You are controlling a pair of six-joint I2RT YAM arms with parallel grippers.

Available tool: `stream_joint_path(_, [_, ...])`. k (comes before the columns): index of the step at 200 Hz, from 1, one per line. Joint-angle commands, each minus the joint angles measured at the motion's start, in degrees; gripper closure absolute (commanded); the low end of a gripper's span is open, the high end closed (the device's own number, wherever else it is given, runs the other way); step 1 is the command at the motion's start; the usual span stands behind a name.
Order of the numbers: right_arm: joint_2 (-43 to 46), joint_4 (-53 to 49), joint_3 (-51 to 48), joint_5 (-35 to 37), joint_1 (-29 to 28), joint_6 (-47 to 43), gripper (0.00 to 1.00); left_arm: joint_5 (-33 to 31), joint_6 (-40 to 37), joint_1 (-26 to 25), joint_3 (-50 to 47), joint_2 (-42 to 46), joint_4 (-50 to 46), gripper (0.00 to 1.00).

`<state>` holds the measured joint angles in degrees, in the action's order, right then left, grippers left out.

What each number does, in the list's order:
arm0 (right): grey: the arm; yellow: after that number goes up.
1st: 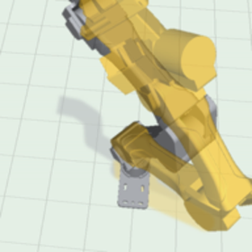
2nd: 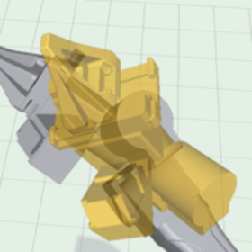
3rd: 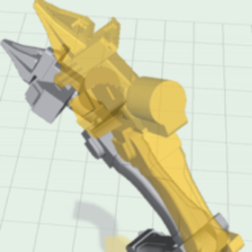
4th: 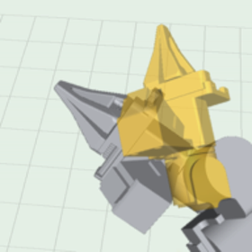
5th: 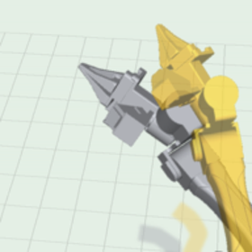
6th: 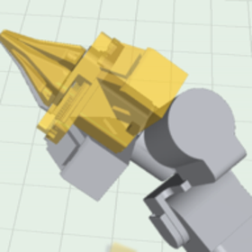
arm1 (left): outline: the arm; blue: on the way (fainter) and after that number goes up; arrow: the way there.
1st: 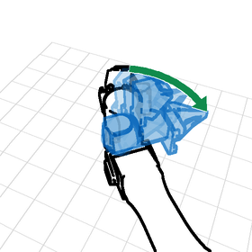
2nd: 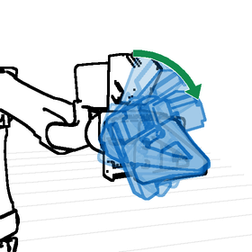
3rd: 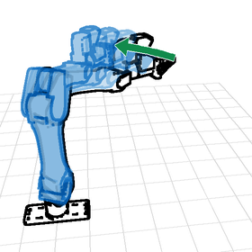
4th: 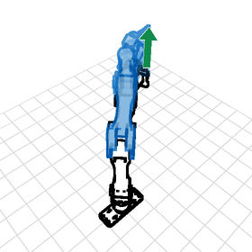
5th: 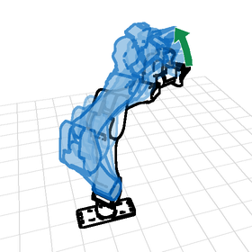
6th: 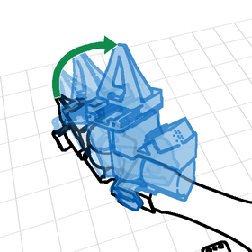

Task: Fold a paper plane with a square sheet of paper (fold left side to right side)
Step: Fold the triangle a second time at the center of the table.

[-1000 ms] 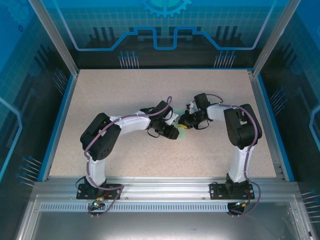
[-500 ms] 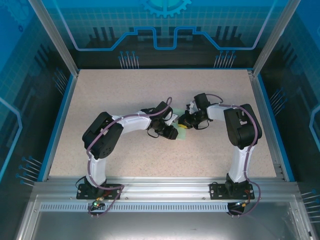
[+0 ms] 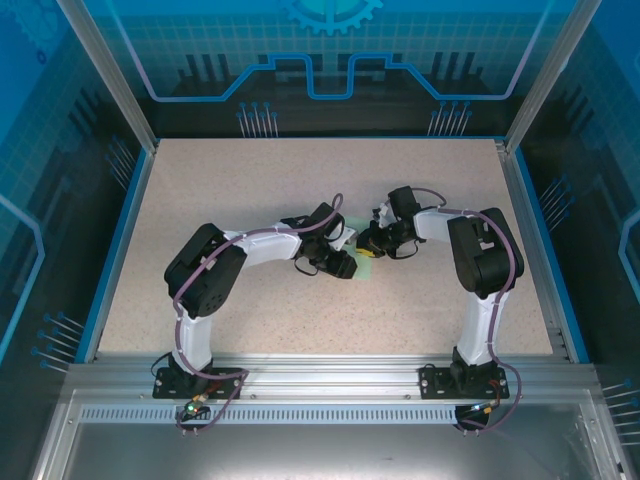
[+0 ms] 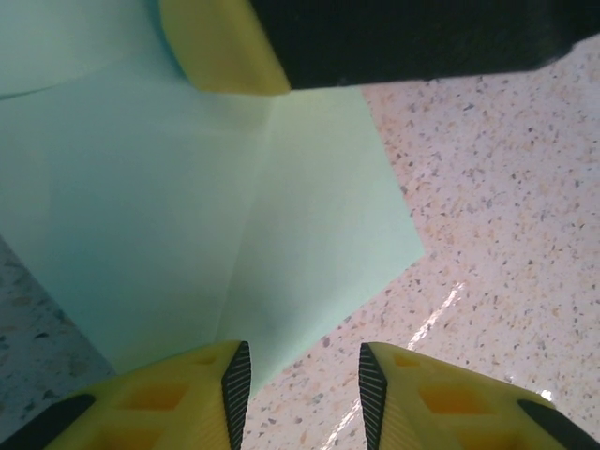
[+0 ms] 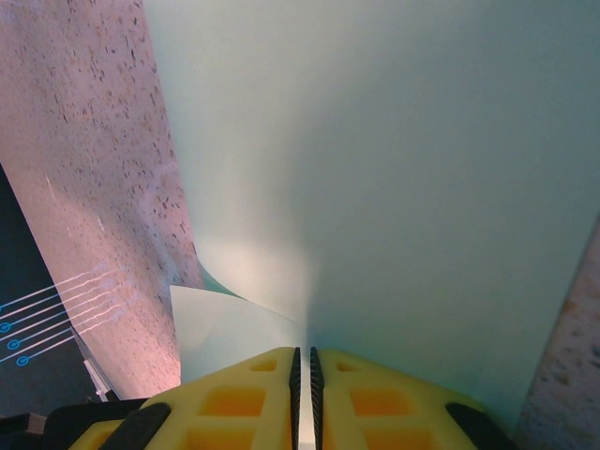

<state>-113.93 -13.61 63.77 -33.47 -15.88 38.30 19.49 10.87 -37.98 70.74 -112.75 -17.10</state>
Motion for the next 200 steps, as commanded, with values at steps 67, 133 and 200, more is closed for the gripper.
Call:
stream_joint_path(67, [-3.17, -5.12, -0.86, 4.03, -0.32, -0.86, 0.86, 3.01, 1.69, 2.11, -1.58, 4.70, 1.72, 0.55])
stream_joint_path(133, [-3.38, -5.20, -0.89, 4.05, -0.31, -0.86, 0.86, 4.89, 1.30, 2.30, -1.13, 1.02, 1.72, 0.55])
stream_joint_path(200, [-3.45, -5.20, -0.99, 4.10, -0.36, -0.90, 0.86, 4.05, 1.01, 2.38, -2.45, 0.80, 1.47, 0.56])
